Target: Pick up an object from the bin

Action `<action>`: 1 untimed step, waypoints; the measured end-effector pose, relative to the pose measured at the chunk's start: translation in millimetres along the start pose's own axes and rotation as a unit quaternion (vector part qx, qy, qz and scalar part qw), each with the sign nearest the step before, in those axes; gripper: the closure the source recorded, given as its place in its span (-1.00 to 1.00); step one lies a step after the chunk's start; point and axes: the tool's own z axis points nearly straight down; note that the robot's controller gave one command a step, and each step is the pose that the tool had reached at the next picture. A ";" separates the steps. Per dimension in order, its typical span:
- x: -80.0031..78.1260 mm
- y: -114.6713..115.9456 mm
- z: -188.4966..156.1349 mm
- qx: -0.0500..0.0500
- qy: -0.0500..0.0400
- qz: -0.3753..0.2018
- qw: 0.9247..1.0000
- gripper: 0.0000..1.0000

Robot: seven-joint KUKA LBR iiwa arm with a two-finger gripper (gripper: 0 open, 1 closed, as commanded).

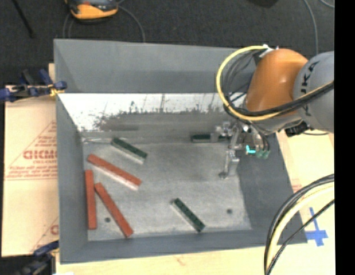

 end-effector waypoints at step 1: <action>-2.0 0.1 -4.5 0.001 -0.004 -0.001 1.000 -1.00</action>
Offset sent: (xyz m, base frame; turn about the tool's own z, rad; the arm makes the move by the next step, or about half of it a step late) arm -0.1174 0.0598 0.0269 -0.1088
